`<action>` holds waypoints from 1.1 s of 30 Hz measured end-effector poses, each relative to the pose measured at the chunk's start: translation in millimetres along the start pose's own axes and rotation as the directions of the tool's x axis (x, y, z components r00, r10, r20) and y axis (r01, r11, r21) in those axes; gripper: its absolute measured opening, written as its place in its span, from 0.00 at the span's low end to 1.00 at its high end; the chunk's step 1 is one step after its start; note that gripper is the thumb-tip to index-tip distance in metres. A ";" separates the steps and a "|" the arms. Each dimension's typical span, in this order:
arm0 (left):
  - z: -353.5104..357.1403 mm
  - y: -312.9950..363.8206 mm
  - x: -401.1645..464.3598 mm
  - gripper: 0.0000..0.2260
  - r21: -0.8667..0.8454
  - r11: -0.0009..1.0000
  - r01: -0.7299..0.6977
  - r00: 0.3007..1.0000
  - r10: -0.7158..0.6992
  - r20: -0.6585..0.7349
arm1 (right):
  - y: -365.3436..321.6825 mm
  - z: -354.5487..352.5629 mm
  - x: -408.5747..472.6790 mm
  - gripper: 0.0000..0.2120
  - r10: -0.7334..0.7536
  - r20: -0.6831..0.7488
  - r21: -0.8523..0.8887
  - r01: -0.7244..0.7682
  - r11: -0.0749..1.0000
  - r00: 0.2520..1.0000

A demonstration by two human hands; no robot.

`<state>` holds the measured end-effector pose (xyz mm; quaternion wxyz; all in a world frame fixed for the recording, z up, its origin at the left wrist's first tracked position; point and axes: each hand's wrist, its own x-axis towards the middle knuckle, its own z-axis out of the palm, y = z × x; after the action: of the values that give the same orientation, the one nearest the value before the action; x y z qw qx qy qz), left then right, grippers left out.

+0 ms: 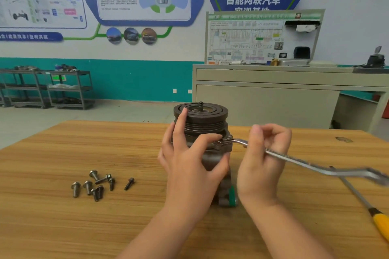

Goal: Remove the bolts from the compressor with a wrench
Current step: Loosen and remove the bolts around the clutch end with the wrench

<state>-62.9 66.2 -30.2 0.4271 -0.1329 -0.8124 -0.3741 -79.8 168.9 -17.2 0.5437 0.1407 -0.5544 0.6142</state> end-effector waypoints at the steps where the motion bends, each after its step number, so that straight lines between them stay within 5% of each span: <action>1: 0.0 0.9 -0.2 0.13 0.007 1.000 0.006 1.000 -0.006 0.002 | 4.2 -0.7 4.1 0.07 0.153 -0.034 0.031 -0.152 0.988 0.988; 5: 1.2 2.0 -1.1 0.13 0.007 1.000 0.008 1.000 -0.008 0.005 | 18.1 -6.7 25.9 0.11 0.688 0.066 0.168 -0.688 0.706 0.722; 8: 2.4 1.3 -0.9 0.14 0.018 1.000 0.003 1.000 -0.003 -0.005 | 17.9 -10.7 40.0 0.07 0.801 0.315 0.371 -0.843 0.390 0.509; 10: 2.7 0.9 -0.8 0.14 0.022 1.000 0.004 1.000 -0.004 -0.002 | 14.1 -11.6 45.1 0.06 0.785 0.412 0.423 -0.860 0.286 0.464; 15: 2.8 1.1 -1.0 0.13 0.025 1.000 0.001 1.000 -0.001 0.000 | 11.2 -9.9 45.3 0.12 0.788 0.456 0.246 -0.910 0.335 0.414; 19: 2.8 0.9 -1.4 0.14 0.024 1.000 0.009 1.000 -0.009 -0.006 | 12.1 -14.2 46.5 0.15 0.723 0.590 0.300 -0.928 0.219 0.361; 21: 2.6 1.3 -2.0 0.13 0.008 1.000 0.009 1.000 -0.009 -0.002 | 11.3 -17.2 49.3 0.09 0.694 0.589 0.367 -0.902 0.227 0.414; 22: 2.8 1.7 -2.7 0.13 -0.002 1.000 0.007 1.000 -0.007 0.001 | 11.0 -18.9 50.3 0.07 0.684 0.539 0.384 -0.866 0.320 0.492; 26: 2.7 2.2 -4.3 0.15 -0.021 1.000 -0.003 1.000 0.004 0.002 | -0.7 -20.0 45.7 0.09 0.339 0.341 0.170 -0.412 0.895 0.877; 29: 1.7 1.7 -3.9 0.16 -0.018 1.000 0.000 1.000 0.000 0.003 | -12.3 -17.2 36.8 0.12 0.137 0.277 0.091 -0.168 0.982 0.951; 33: 1.9 -0.6 -3.7 0.16 -0.010 1.000 -0.004 1.000 0.004 0.002 | -13.4 -19.4 33.6 0.23 -0.207 0.217 -0.100 0.233 0.967 0.954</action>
<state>-62.2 67.6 -34.1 0.4265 -0.1368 -0.8107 -0.3772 -72.8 199.5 9.2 0.5564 0.2299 -0.6257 0.4961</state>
